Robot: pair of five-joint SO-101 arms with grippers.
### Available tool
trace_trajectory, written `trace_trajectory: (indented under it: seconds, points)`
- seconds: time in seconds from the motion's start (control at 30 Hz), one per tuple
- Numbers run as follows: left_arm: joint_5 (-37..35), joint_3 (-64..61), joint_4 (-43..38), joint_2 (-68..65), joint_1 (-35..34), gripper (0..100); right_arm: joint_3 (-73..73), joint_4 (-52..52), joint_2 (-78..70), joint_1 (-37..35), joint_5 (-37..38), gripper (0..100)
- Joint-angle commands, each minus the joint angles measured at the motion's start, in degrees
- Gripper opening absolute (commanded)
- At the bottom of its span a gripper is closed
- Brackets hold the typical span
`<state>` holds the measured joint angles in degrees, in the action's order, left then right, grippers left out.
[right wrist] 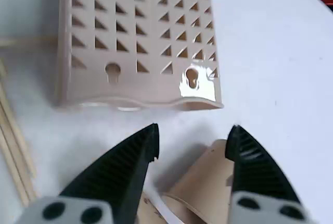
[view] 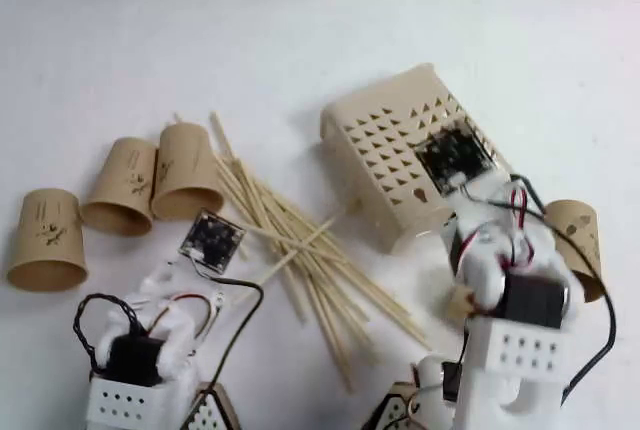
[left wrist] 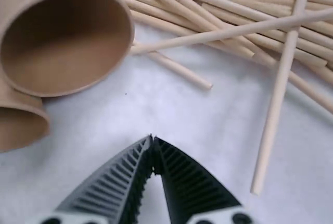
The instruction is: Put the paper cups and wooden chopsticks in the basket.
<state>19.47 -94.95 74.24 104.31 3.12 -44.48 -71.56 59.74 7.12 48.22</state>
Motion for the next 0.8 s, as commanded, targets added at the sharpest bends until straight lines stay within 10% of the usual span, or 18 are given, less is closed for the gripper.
trace_trajectory:
  seconds: [0.0, 0.3, 0.77]
  points:
    - [0.09, 2.99, -0.09, 0.13, 0.31, 2, 2.11, 2.33, -4.26, 5.05, 19.08, 23.4]
    - [0.09, 2.99, -0.09, 0.13, 0.31, 2, -14.95, 25.01, -6.20, 6.37, 33.58, 23.6]
    - [0.09, 2.81, 0.00, 0.13, 0.31, 2, -18.90, 48.57, -23.78, 4.70, 21.89, 23.3]
